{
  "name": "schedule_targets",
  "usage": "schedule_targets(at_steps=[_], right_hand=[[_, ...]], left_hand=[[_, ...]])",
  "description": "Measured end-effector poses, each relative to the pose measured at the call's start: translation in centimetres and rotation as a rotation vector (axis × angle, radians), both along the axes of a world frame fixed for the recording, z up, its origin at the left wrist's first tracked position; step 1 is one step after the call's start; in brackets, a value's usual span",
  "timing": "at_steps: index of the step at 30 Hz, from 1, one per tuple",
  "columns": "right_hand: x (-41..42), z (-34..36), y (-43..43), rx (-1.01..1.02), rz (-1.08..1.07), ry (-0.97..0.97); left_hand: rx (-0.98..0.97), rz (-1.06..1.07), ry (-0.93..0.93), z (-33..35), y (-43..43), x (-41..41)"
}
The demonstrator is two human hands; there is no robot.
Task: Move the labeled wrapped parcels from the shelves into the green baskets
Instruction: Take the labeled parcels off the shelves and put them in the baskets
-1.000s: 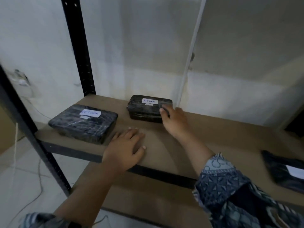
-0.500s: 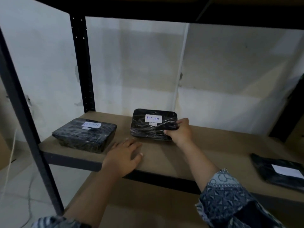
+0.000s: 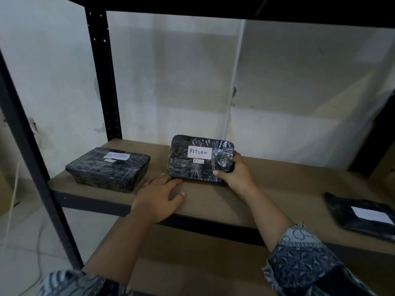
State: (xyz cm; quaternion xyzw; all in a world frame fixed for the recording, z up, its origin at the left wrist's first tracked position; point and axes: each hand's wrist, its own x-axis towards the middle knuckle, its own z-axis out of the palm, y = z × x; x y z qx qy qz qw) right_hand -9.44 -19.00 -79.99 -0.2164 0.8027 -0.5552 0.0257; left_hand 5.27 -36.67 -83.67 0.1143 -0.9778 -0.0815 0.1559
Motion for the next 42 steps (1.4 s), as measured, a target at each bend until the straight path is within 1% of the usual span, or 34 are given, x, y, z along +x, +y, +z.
schedule_targets(at_steps=[4,7,10,15,19,21,24,26,30,32,37,39,42], right_hand=[[-0.3,0.4,0.0,0.027,0.024,-0.015],[-0.4,0.8,-0.2,0.036,0.024,-0.078],[-0.6,1.8,-0.6,0.059,-0.002,-0.183],[-0.7,5.0,-0.6,0.104,-0.035,-0.449],[-0.3,7.5,0.7,0.103,-0.059,-0.569],[0.4,9.2,2.1,0.107,-0.071,-0.605],[2.1,12.3,5.0,0.076,-0.096,-0.677],[3.7,14.8,7.2,0.051,-0.108,-0.723],[7.2,20.1,12.0,0.046,-0.157,-0.759],[8.7,22.4,14.6,0.062,-0.195,-0.780],[12.9,27.5,21.2,0.093,-0.298,-0.705],[14.2,28.5,23.6,0.064,-0.354,-0.692],[15.7,29.0,27.6,-0.051,-0.439,-0.695]], left_hand=[[0.013,-0.008,0.009,0.0,0.0,0.0],[0.019,-0.020,-0.003,0.1,0.1,0.2],[0.033,-0.034,-0.021,0.3,0.0,0.3],[0.108,-0.030,-0.206,1.4,-0.1,0.1],[0.127,-0.033,-0.305,3.7,0.3,1.1],[0.150,-0.038,-0.281,5.7,1.0,1.9],[0.120,-0.094,-0.199,9.9,2.6,3.0],[0.112,-0.129,-0.204,12.5,3.6,3.4],[0.070,-0.196,-0.262,17.6,6.0,4.1],[0.063,-0.229,-0.261,20.5,7.7,4.4],[0.110,-0.400,-0.244,25.8,12.7,4.7],[0.125,-0.463,-0.205,27.0,15.0,4.4],[0.126,-0.506,-0.157,28.5,18.6,3.6]])
